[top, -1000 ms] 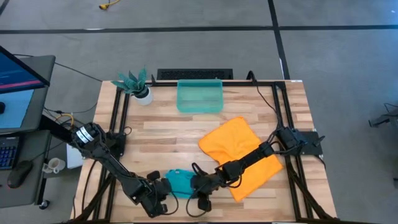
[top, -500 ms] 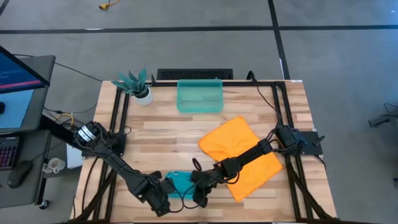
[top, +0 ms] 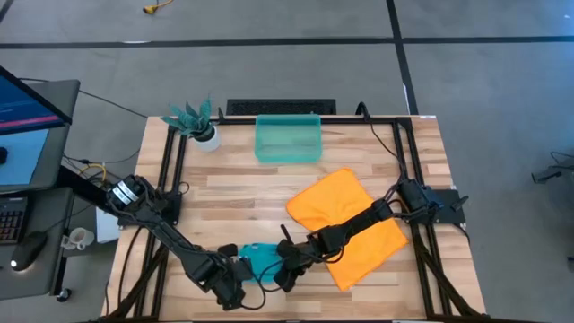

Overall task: Roll microfiber towels into tight, uniform cylinder then place into a basket
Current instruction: Roll the blue microfiber cloth

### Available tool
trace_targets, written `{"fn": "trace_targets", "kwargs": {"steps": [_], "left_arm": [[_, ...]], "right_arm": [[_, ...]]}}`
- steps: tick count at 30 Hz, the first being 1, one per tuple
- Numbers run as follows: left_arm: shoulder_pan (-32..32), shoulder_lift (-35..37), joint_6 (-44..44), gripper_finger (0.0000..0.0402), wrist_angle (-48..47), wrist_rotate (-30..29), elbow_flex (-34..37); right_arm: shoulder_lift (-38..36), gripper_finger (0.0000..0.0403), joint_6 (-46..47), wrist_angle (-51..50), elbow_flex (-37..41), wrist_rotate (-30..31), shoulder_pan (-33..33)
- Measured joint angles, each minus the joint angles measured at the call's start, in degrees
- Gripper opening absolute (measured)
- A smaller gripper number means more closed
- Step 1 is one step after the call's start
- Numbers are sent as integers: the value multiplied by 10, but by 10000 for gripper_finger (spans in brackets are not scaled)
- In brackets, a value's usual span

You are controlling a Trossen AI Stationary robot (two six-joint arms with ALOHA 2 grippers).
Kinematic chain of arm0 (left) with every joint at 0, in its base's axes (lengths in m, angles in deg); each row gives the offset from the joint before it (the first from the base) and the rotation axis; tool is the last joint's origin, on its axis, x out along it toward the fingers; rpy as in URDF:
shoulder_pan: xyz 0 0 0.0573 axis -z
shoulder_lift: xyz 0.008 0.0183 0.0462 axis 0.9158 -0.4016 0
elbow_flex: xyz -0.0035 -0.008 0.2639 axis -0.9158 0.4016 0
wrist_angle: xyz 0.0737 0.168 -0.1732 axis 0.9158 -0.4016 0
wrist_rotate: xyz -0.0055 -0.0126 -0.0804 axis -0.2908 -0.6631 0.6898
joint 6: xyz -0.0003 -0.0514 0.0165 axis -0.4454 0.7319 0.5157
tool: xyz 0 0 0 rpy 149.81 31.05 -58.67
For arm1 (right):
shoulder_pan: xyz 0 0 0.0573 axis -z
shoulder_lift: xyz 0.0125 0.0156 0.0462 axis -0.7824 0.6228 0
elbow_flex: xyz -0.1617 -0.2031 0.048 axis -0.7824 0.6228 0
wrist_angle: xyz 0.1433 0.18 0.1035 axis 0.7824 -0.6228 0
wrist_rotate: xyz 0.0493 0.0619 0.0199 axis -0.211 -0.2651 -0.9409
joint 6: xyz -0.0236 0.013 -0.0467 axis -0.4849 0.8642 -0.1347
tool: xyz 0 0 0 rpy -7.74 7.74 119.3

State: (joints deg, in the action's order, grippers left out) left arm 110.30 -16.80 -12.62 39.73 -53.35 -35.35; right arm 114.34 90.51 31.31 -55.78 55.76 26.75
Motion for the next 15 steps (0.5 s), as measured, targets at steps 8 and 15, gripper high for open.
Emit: {"fn": "trace_targets", "kwargs": {"steps": [8,15], "left_arm": [[3,0,-34,59,-9,-11,1],[1,0,-39,105,-3,10,1]], "right_arm": [[0,11,0,-6,1,-1,1],[0,10,0,-7,1,0,0]]}}
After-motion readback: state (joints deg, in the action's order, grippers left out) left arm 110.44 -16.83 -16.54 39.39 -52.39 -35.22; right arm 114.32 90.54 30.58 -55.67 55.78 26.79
